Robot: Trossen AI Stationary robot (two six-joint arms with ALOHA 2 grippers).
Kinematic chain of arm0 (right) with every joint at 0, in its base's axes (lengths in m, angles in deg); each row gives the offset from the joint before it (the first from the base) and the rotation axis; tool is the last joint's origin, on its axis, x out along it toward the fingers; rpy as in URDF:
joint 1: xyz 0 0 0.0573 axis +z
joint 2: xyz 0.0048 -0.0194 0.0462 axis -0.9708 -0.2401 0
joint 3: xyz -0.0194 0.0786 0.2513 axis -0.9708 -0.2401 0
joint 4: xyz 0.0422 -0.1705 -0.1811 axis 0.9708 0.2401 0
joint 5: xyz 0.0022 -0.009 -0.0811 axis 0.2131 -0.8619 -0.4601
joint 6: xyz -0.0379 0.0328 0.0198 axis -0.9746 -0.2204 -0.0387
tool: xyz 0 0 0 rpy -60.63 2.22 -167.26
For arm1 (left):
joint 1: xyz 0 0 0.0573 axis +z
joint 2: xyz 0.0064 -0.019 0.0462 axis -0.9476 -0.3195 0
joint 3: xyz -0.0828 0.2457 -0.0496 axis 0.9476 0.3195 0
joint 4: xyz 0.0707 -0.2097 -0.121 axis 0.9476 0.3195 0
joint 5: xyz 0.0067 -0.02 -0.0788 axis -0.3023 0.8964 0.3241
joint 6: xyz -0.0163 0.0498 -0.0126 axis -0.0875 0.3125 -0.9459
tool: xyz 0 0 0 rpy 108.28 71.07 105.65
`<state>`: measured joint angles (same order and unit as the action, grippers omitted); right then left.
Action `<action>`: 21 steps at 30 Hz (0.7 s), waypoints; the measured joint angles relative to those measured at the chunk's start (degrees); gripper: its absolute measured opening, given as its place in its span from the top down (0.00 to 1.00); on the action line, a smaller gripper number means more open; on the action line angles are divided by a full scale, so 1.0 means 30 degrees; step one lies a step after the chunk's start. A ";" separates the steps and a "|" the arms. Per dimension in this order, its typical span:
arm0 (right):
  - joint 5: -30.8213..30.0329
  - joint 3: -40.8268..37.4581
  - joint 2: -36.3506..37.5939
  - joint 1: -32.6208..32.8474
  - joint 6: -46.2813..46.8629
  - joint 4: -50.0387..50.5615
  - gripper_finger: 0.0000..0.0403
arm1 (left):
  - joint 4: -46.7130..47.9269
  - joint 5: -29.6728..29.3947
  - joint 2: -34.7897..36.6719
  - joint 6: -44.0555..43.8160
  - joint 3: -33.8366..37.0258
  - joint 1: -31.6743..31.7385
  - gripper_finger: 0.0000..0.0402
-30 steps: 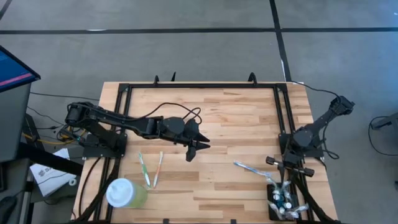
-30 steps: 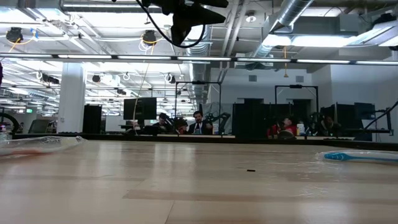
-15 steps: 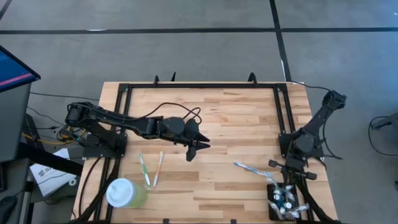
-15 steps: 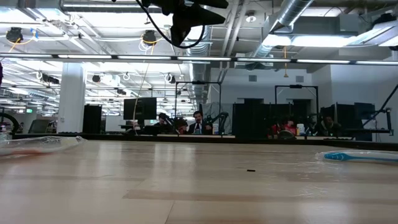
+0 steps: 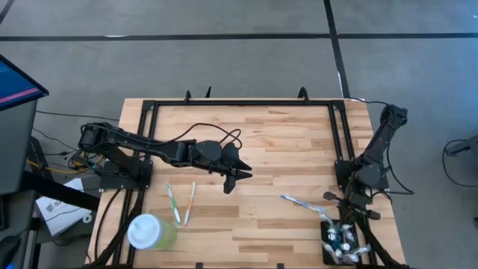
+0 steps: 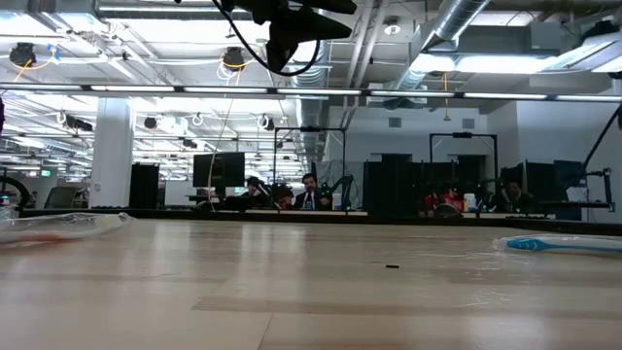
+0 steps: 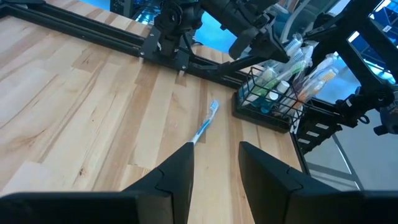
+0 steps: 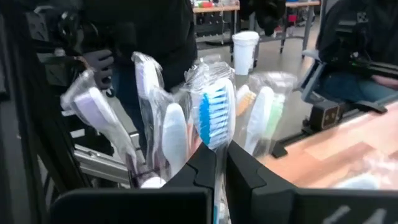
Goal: Pick & Place toothbrushing station
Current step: Put the left blue toothbrush into the black organizer
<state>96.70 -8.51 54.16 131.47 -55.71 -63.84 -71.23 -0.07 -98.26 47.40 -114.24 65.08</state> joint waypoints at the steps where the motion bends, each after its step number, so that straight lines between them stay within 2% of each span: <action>1: -0.0114 0.0000 0.0000 0.0079 0.0007 0.0181 0.99 | 0.0005 0.0000 0.0000 0.0000 0.0000 0.0000 0.70; 9: -0.0521 -0.0201 0.0015 0.0093 0.0895 0.0919 0.99 | 0.0019 0.0000 0.0003 0.0000 0.0000 0.0000 0.70; 21: -0.0539 -0.0750 0.0010 0.0085 0.1591 0.0017 0.97 | 0.0019 0.0000 0.0007 -0.0066 0.0000 0.0270 0.70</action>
<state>95.08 -10.76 54.19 131.72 -50.93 -63.79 -71.17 -0.07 -98.23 47.20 -114.24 65.89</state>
